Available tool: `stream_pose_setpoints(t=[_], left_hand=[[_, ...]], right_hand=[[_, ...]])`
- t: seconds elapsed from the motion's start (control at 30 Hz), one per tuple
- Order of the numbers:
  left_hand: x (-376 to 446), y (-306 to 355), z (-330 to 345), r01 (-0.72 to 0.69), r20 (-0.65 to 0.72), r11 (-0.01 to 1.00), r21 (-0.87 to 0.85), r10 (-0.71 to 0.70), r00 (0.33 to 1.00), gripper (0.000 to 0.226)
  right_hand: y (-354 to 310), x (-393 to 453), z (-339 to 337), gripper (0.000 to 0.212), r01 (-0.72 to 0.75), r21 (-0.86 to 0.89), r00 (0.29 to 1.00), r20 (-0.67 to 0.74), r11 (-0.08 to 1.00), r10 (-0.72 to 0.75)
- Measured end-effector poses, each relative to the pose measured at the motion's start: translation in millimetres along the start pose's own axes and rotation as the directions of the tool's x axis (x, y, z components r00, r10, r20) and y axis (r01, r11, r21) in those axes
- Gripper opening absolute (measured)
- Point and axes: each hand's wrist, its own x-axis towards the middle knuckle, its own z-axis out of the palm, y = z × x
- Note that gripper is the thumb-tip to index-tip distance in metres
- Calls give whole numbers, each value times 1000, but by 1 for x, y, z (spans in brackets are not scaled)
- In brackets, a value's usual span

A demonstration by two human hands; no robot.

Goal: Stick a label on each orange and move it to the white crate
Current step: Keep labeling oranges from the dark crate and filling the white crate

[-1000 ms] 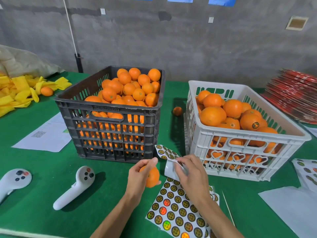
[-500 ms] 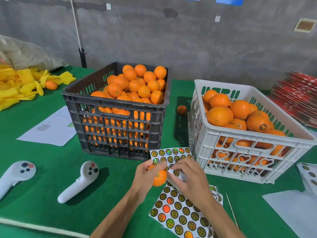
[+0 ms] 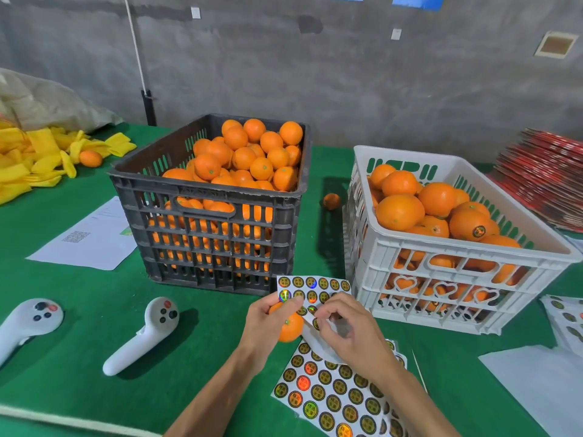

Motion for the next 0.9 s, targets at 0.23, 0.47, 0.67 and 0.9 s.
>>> stream_pose_setpoints(t=[0.23, 0.47, 0.67, 0.9], left_hand=[[8, -6, -4, 196, -137, 979, -51, -202, 970, 37], [8, 2, -9, 19, -463, 996, 88, 24, 886, 57], [9, 6, -22, -221, -561, 962, -158, 97, 822, 48], [8, 2, 1, -82, -434, 946, -312, -65, 898, 60]], right_hand=[[1, -5, -4, 10, -61, 79, 998, -11, 995, 62], [14, -11, -3, 7, -300, 56, 954, 33, 952, 298], [6, -4, 0, 16, -359, 228, 920, -74, 905, 384], [-41, 18, 21, 6, -281, 523, 953, 55, 805, 297]])
